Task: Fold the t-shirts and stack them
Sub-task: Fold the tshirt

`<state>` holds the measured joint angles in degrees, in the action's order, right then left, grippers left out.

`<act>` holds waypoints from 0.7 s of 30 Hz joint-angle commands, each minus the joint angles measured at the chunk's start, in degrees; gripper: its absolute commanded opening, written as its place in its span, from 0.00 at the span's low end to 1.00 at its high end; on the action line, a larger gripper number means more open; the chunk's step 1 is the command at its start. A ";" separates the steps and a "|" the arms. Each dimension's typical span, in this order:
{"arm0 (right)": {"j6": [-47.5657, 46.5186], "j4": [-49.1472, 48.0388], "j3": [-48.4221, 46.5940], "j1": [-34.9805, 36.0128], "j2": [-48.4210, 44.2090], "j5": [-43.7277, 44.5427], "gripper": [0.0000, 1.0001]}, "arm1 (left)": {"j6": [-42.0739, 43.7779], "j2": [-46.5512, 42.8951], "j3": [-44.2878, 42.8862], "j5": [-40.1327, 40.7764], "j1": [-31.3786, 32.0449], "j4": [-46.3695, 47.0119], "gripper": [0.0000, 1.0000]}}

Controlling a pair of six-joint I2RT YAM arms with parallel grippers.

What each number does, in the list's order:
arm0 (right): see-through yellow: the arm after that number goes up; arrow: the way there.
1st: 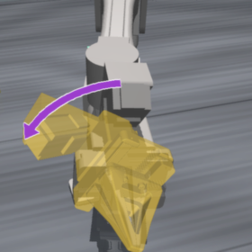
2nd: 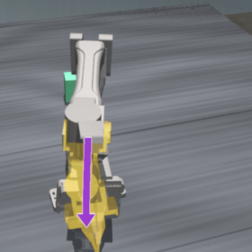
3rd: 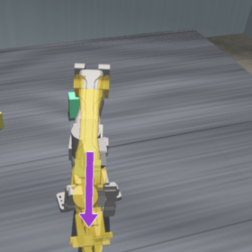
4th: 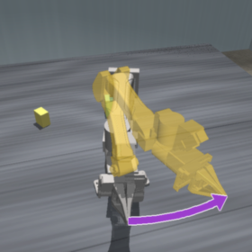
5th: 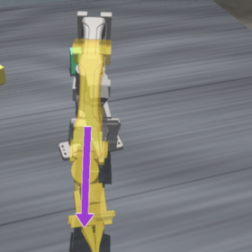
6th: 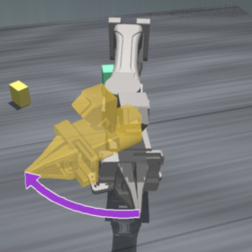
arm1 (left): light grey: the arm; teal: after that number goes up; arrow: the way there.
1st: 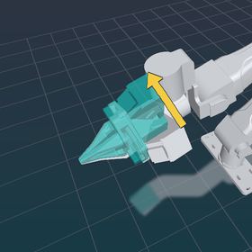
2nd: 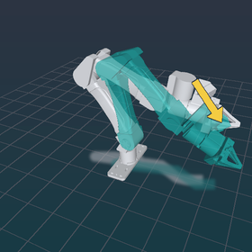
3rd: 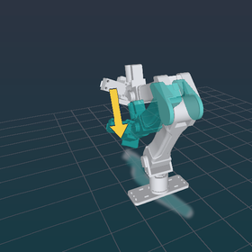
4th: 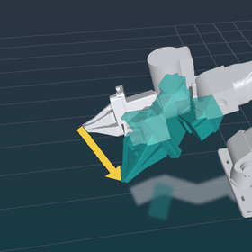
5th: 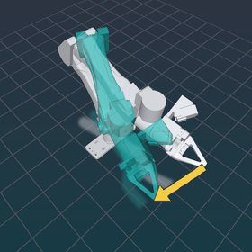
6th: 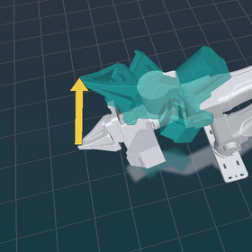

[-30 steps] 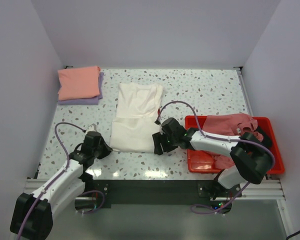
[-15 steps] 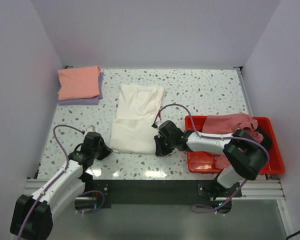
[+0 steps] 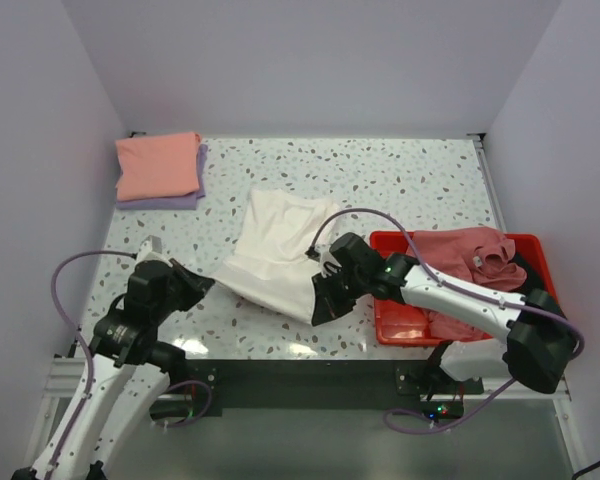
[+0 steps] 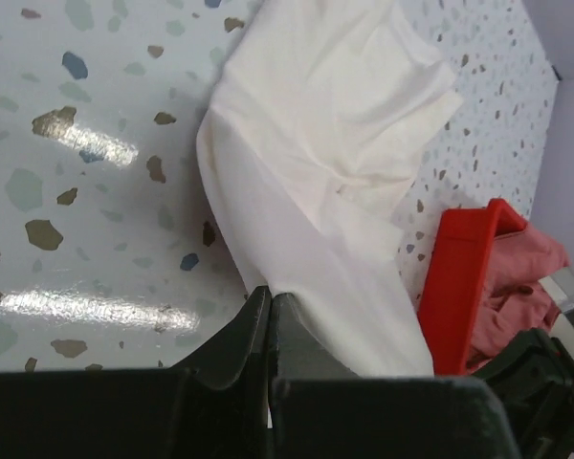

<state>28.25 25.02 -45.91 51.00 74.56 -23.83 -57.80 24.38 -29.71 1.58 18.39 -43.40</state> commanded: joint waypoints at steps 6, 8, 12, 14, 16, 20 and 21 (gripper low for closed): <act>-2.41 15.76 -9.90 0.32 -3.37 -18.16 0.05 | 2.87 -1.79 -15.10 7.82 -0.20 -11.27 0.00; -0.75 15.68 -10.60 0.76 -4.07 -22.30 0.05 | 2.87 -2.23 -17.47 8.69 -0.20 -13.02 0.00; 4.95 13.05 -11.04 2.86 -6.26 -27.31 0.04 | 3.13 -3.37 -22.47 10.10 -0.20 -15.04 0.00; 6.90 11.12 -11.04 3.84 -6.97 -29.24 0.03 | 3.40 -3.55 -24.24 11.50 -0.20 -15.84 0.00; 8.83 9.71 -11.13 4.98 -7.59 -29.95 0.02 | 3.66 -3.46 -26.35 12.39 -0.20 -16.98 0.00; 10.51 8.57 -11.22 5.51 -7.59 -30.22 0.02 | 4.01 -3.20 -27.06 12.74 -0.20 -16.63 0.00; 10.94 8.12 -11.04 5.51 -7.51 -29.96 0.02 | 4.27 -3.11 -26.80 12.74 -0.20 -16.20 0.00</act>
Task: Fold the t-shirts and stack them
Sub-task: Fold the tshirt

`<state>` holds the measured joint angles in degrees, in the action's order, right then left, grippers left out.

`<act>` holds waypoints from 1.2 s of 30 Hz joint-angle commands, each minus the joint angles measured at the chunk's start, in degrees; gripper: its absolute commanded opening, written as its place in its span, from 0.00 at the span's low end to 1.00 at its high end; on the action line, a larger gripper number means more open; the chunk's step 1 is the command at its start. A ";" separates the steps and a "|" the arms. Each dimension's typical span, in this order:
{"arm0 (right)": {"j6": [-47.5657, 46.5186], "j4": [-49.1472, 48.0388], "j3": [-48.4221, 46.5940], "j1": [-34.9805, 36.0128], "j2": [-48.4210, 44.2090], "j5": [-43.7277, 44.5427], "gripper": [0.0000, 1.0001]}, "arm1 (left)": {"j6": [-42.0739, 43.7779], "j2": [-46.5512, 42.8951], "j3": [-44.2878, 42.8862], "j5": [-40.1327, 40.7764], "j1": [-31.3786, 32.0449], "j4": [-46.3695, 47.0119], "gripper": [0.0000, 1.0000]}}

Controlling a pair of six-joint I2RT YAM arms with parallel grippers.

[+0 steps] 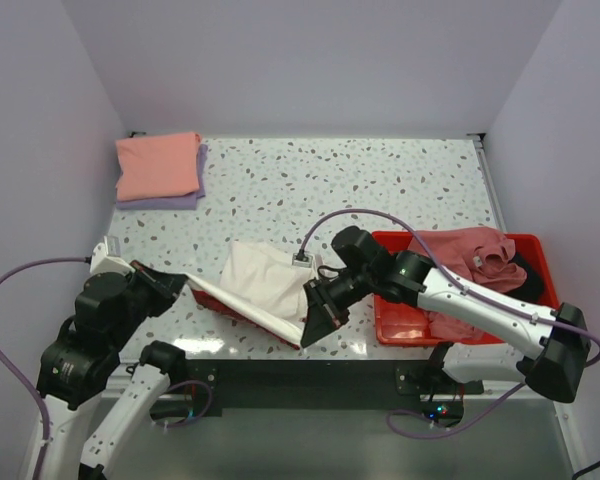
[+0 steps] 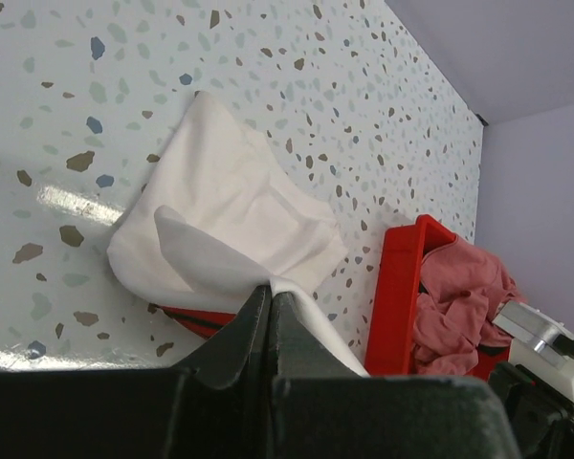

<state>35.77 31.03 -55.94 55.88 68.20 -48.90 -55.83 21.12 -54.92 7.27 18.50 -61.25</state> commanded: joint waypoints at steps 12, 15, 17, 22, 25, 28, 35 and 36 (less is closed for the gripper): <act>2.48 -1.33 -1.62 -0.59 2.02 -3.48 0.00 | 0.99 2.69 7.10 7.94 -0.31 11.49 0.00; 1.76 -0.88 -0.84 -2.69 2.98 -3.74 0.00 | -0.14 5.32 7.72 8.90 -0.31 13.35 0.00; 2.63 -3.94 0.39 -3.84 3.07 -5.49 0.00 | -0.24 6.91 7.89 10.39 -0.31 14.58 0.00; 3.52 -7.12 3.29 -9.55 2.90 -7.87 0.00 | -0.42 10.50 9.56 12.25 -0.31 19.23 0.00; 2.99 -8.35 4.17 -12.54 4.04 -9.54 0.00 | -0.33 13.49 10.44 11.80 -0.31 21.61 0.00; 2.12 -10.19 4.61 -14.13 5.27 -10.42 0.00 | -0.42 15.87 10.62 12.07 -0.40 24.68 0.00; 0.35 -12.74 4.09 -20.01 9.39 -10.16 0.00 | -0.42 21.76 11.32 14.53 -0.40 31.89 0.00; -0.08 -12.83 3.91 -20.71 9.92 -10.16 0.00 | -0.16 22.46 11.15 14.53 -0.40 32.86 0.00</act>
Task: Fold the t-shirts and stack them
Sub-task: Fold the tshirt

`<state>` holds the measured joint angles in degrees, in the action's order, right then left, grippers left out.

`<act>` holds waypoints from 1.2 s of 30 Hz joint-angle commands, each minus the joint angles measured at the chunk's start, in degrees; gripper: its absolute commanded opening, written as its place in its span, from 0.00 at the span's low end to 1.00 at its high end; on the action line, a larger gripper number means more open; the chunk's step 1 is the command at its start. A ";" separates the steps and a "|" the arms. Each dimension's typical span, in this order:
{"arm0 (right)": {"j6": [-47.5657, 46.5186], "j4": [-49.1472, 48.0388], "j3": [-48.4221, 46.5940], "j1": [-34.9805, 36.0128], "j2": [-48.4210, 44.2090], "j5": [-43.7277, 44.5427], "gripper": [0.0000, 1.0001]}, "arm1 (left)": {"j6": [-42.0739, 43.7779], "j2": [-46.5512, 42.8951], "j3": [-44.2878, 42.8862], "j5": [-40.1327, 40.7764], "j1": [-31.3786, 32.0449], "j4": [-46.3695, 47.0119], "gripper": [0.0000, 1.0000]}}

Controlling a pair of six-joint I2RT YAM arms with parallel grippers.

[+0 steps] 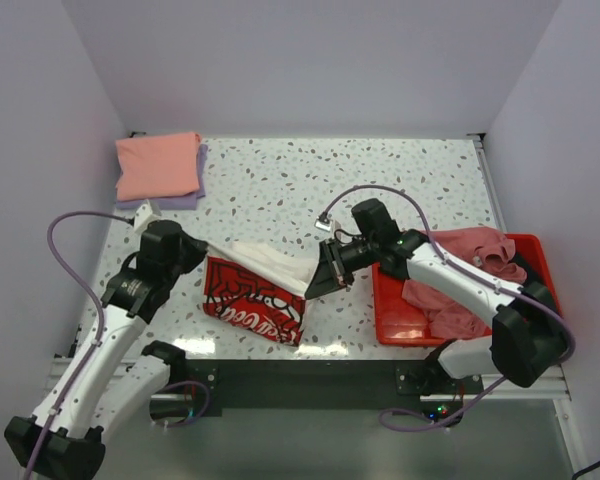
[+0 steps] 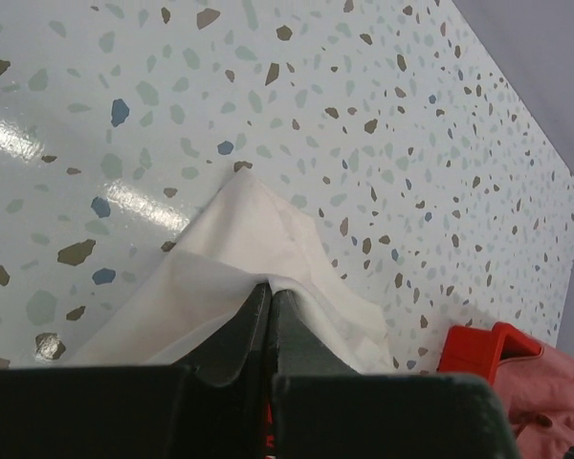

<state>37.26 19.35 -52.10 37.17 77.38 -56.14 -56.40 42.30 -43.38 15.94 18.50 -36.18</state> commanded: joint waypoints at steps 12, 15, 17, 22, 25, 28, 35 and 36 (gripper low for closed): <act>-3.68 -2.48 -0.81 -8.43 7.52 -0.99 0.00 | 2.87 13.75 0.57 4.98 -0.40 17.28 0.00; -3.42 -2.83 -0.81 -9.13 8.83 -0.73 0.00 | 3.75 17.70 0.40 3.83 -0.40 19.66 0.00; -3.33 -2.83 -0.73 -9.83 9.71 -0.38 0.00 | 3.76 19.65 -0.04 3.48 -0.40 20.62 0.00; -3.33 -3.71 -0.64 -11.06 12.26 0.77 0.00 | 4.72 25.98 -1.09 2.43 -0.40 22.82 0.00; -3.24 -3.97 -0.99 -12.12 14.46 1.29 0.00 | 5.16 29.06 -1.88 2.07 -0.40 23.79 0.00; -4.82 -1.71 -1.69 -12.64 16.04 3.48 0.01 | 5.78 32.04 -3.02 1.98 -0.40 23.79 0.00; -9.22 2.44 -5.47 -13.96 18.86 11.75 0.13 | 9.03 39.16 -6.80 0.32 -0.40 22.40 0.30; -9.65 2.62 -6.08 -14.05 18.68 12.28 0.32 | 9.29 39.52 -7.25 0.32 -0.40 21.86 0.32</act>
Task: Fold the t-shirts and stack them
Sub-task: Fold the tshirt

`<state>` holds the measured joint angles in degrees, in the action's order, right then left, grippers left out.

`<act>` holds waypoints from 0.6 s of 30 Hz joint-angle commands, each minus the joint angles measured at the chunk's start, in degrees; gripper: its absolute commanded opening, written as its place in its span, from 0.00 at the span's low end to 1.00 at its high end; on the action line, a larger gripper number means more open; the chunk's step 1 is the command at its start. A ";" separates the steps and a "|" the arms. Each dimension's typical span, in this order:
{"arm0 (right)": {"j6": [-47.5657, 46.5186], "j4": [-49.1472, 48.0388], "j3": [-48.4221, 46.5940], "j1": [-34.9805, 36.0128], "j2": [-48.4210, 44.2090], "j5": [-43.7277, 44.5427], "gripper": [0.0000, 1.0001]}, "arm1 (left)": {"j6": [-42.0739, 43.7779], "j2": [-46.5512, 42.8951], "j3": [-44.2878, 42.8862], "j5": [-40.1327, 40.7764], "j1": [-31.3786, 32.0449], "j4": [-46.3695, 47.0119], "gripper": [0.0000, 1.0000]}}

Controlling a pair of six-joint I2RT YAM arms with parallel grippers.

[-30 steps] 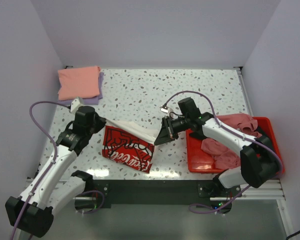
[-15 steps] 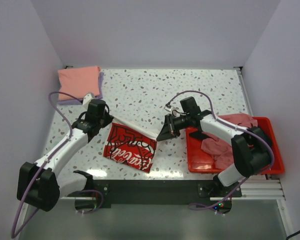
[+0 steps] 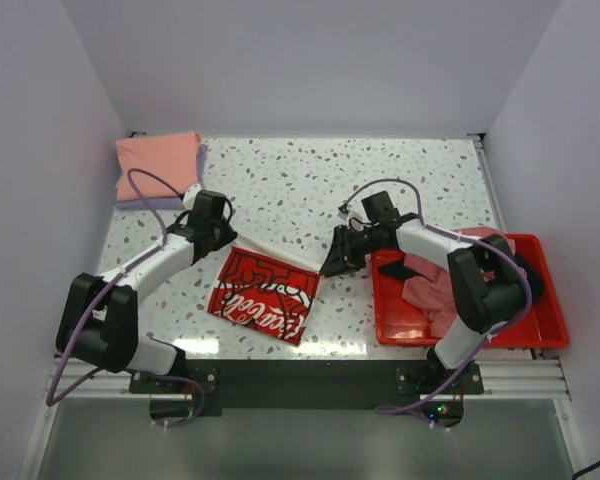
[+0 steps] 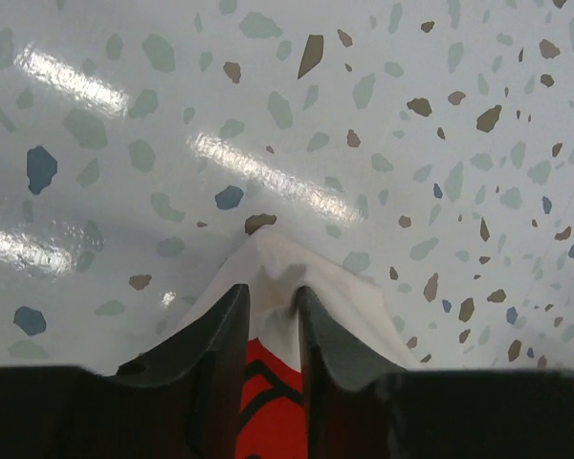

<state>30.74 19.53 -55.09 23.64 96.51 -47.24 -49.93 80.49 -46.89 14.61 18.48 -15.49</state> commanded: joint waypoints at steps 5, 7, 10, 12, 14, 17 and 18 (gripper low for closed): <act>-6.48 6.66 -7.66 -0.52 -3.43 3.91 0.75 | 4.32 -0.76 -3.82 -0.98 -0.37 1.25 0.99; -6.31 6.75 -7.93 -0.44 -6.05 3.57 0.99 | 4.49 -3.31 -3.12 -2.30 -0.37 1.34 1.00; -6.13 6.49 -7.84 0.44 -9.13 2.08 0.99 | 5.02 -7.26 -1.63 -4.75 -0.29 1.16 1.00; -6.13 6.92 -7.93 1.49 -11.77 1.98 0.99 | 5.20 -10.08 -0.75 -6.25 -0.02 1.07 1.00; -5.87 7.28 -7.40 4.39 -14.14 3.81 0.99 | 5.28 -12.53 0.57 -8.54 0.59 1.16 1.00; -3.34 5.35 -5.48 10.01 -15.56 6.19 0.99 | 5.11 -14.83 2.42 -9.34 2.17 1.07 1.00; -2.19 4.13 -4.77 11.33 -15.91 6.37 0.99 | 5.02 -15.96 2.94 -9.42 2.52 1.33 1.00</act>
<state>26.35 25.36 -60.82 30.81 82.39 -42.74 -45.84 66.61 -45.84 7.57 19.62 -15.42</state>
